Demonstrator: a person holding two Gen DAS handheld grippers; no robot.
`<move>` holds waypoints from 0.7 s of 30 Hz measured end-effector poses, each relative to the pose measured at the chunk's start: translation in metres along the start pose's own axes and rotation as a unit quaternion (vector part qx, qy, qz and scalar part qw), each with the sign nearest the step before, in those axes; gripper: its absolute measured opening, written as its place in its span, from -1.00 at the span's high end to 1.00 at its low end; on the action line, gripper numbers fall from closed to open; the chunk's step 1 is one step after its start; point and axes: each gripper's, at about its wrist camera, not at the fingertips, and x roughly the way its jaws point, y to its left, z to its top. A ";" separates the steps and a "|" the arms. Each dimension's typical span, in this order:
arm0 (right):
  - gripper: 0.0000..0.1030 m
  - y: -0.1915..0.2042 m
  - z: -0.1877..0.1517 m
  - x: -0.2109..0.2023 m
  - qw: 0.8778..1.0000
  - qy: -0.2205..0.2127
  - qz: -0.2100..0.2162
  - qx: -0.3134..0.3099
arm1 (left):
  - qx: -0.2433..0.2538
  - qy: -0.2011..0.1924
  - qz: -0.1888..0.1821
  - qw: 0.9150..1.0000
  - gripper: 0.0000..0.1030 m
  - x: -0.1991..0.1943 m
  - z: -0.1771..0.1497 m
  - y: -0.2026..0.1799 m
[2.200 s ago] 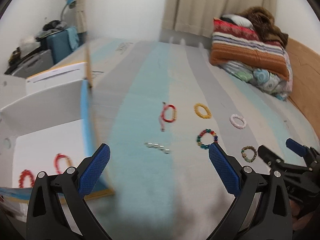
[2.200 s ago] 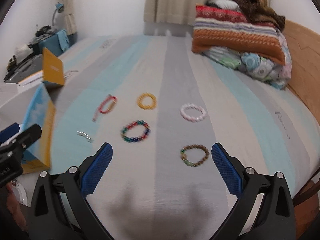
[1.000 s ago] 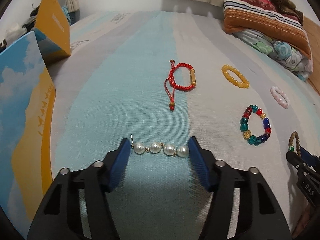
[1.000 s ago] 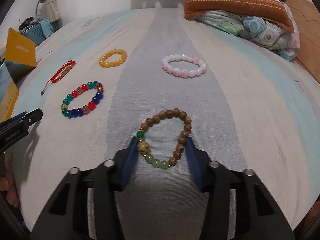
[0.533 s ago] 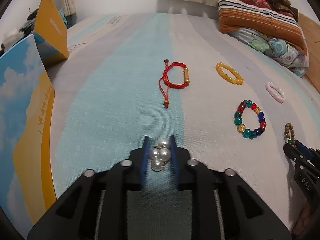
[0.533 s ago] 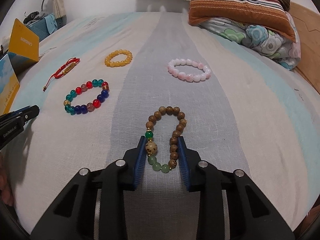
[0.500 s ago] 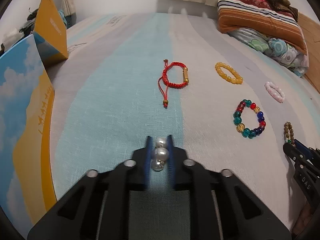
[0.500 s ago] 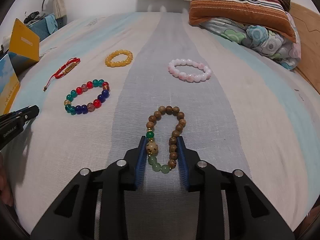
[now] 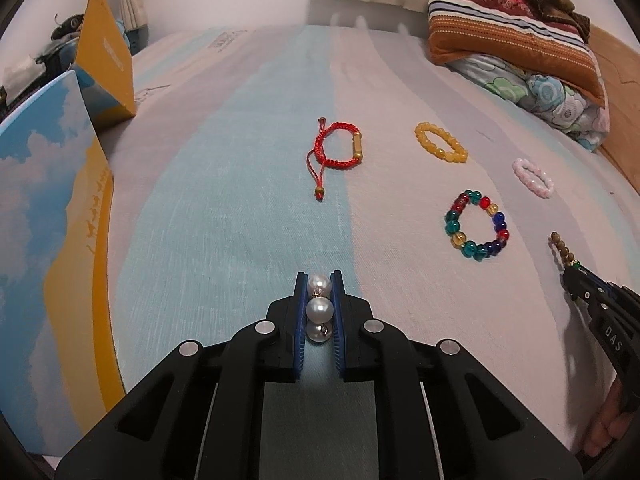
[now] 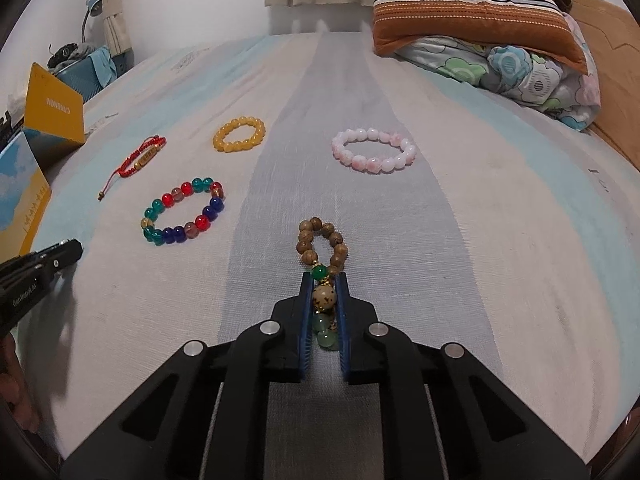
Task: Organize jewelry
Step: 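Lift both bracelets and carry them over the white box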
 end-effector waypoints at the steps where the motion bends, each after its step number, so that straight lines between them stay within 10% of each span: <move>1: 0.80 0.000 0.000 -0.002 1.000 0.000 0.000 0.000 | 0.001 0.002 0.000 1.000 0.80 -0.001 0.000 0.000; 21: 0.80 0.014 0.034 -0.053 1.000 -0.008 0.003 0.025 | 0.031 0.009 -0.022 0.999 0.80 -0.053 0.004 -0.008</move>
